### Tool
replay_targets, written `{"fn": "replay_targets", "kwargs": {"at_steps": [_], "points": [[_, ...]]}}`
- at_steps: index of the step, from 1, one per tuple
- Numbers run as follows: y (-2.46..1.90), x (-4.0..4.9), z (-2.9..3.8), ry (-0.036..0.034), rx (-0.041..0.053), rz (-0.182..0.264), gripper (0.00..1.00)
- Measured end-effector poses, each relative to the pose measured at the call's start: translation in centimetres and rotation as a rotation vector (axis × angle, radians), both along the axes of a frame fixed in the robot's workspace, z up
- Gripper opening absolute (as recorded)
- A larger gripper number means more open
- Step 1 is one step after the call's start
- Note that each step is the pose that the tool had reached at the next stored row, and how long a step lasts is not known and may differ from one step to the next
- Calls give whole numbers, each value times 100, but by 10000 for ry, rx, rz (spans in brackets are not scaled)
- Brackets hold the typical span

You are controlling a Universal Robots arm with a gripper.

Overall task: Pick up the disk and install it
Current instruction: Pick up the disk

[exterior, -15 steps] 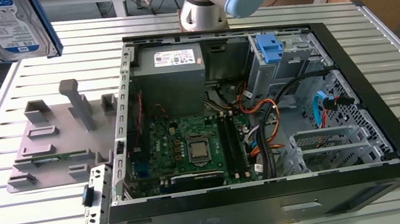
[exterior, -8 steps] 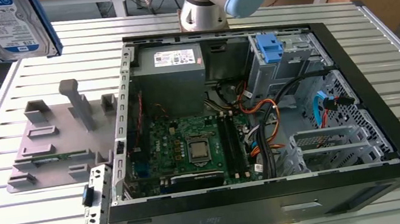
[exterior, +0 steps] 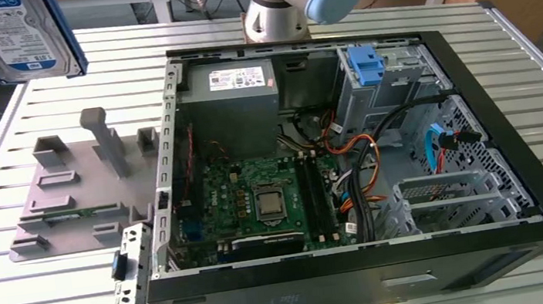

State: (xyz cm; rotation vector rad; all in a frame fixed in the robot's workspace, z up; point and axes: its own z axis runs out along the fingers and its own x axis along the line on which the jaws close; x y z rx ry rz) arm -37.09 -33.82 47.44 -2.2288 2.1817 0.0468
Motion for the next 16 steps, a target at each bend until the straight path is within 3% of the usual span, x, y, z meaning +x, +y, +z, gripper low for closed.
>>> {"fn": "replay_targets", "kwargs": {"at_steps": [16], "points": [[0,167,-1,-1,1,-1,35]]}}
